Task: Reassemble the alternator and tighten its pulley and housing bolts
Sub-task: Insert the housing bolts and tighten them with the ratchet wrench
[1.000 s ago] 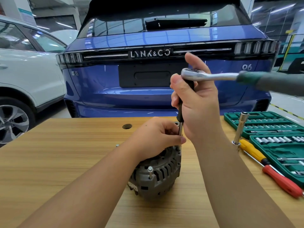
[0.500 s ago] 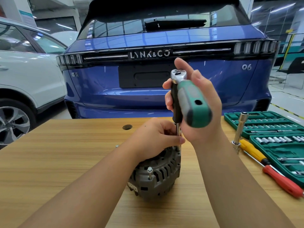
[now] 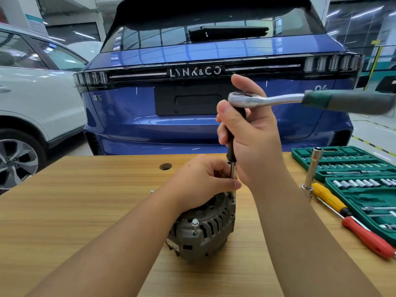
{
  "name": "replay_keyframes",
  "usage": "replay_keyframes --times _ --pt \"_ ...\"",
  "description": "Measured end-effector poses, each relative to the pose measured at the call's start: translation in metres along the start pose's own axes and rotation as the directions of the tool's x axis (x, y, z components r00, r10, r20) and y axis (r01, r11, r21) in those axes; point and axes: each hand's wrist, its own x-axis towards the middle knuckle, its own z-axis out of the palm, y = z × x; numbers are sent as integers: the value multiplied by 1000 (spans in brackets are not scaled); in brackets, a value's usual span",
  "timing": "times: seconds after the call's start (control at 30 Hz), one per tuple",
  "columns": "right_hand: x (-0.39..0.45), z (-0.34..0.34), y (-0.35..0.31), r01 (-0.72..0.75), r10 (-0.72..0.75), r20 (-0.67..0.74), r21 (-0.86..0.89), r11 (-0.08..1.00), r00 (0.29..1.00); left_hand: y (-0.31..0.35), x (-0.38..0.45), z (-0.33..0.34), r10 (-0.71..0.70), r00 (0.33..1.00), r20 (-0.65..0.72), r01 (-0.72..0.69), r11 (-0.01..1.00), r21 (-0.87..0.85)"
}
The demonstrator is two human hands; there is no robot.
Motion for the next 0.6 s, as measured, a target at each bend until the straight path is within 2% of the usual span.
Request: replay_keyframes --times 0.1,0.23,0.43,0.5,0.6 --pt "0 4 7 78 -77 30 -37 996 997 2 -2 0 5 1000 0 -5 1000 0" --pt "-1 0 9 77 -78 27 34 996 997 2 -1 1 0 1000 -1 0 1000 21" --pt "7 -6 1 -148 125 124 194 970 984 0 0 0 -15 1000 -24 16 1000 9" --pt "5 -4 2 -129 113 91 195 972 989 -1 0 0 -12 1000 -26 13 1000 15" --pt "3 1 0 -186 194 -28 177 966 981 -2 0 1 8 1000 -27 -8 1000 21"
